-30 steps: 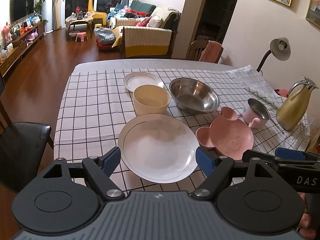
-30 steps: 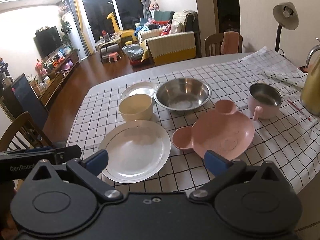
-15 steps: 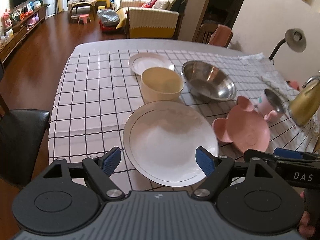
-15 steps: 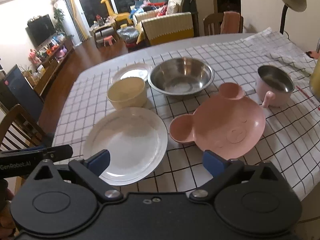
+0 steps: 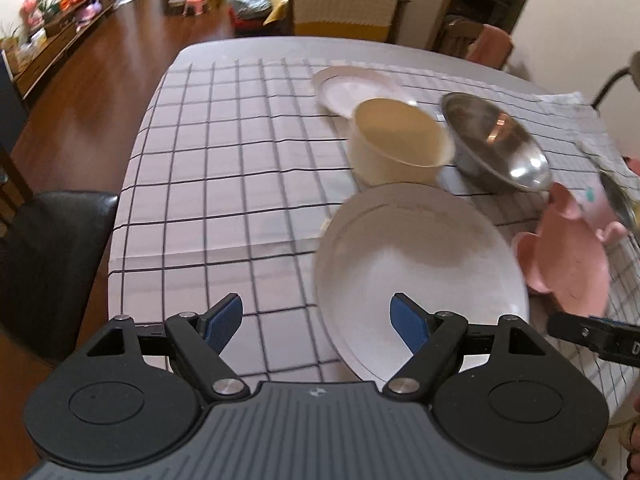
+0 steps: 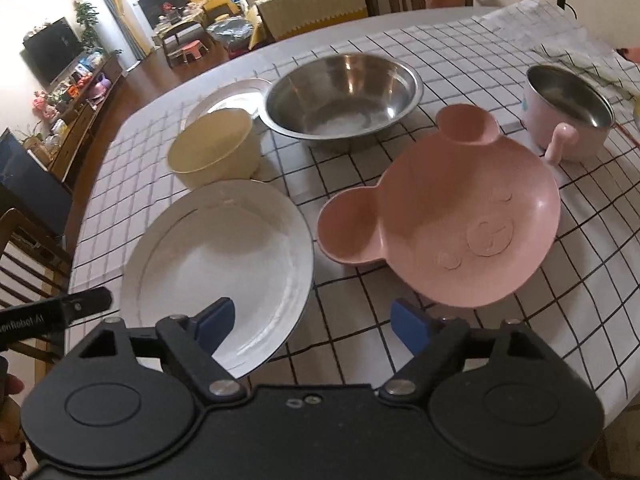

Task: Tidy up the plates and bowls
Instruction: 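Close both grippers on the rim of the large white plate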

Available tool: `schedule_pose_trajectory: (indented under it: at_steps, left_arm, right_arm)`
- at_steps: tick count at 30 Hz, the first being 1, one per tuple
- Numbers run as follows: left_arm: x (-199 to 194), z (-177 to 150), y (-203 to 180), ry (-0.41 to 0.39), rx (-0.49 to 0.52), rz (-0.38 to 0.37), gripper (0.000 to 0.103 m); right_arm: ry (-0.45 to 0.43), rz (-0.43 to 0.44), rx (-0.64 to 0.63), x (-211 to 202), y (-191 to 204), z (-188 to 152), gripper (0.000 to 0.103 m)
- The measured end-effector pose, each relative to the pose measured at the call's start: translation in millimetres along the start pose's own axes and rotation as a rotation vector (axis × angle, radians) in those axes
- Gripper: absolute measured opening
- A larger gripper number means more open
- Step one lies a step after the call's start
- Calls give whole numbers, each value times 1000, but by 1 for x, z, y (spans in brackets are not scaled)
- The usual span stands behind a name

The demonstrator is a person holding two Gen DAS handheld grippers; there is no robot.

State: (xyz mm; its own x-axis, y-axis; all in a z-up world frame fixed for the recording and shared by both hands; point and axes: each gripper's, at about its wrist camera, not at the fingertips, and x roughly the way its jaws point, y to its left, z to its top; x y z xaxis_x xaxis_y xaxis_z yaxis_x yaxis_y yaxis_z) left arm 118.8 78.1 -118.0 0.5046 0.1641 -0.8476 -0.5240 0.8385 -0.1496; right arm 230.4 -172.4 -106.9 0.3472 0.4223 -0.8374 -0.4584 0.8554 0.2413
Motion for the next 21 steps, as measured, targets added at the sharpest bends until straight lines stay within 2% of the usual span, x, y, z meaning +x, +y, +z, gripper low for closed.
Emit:
schedule_pose_trajectory:
  at_steps: [4, 6, 8, 12, 13, 16, 18, 21]
  left_arm:
    - [17, 9, 7, 28, -11, -8, 67]
    - [25, 13, 6, 40, -5, -13, 67]
    - [34, 16, 4, 53, 2, -16, 60]
    - [46, 21, -2, 83, 42, 2, 57]
    - [49, 22, -2, 92, 46, 2, 50]
    - [57, 25, 4, 125, 25, -21, 38]
    - [61, 26, 6, 133, 33, -21, 36]
    - [64, 27, 10, 148, 34, -62, 31]
  right_arm:
    - [31, -6, 13, 17, -2, 4, 76]
    - [49, 2, 14, 24, -1, 6, 71]
    - [61, 20, 19, 31, -1, 6, 65]
    - [79, 18, 22, 43, 0, 8, 56]
    - [84, 14, 24, 46, 0, 8, 53]
    - [96, 19, 45, 52, 0, 8, 43]
    - [97, 19, 56, 54, 1, 7, 39]
    - [95, 14, 67, 56, 5, 3, 32]
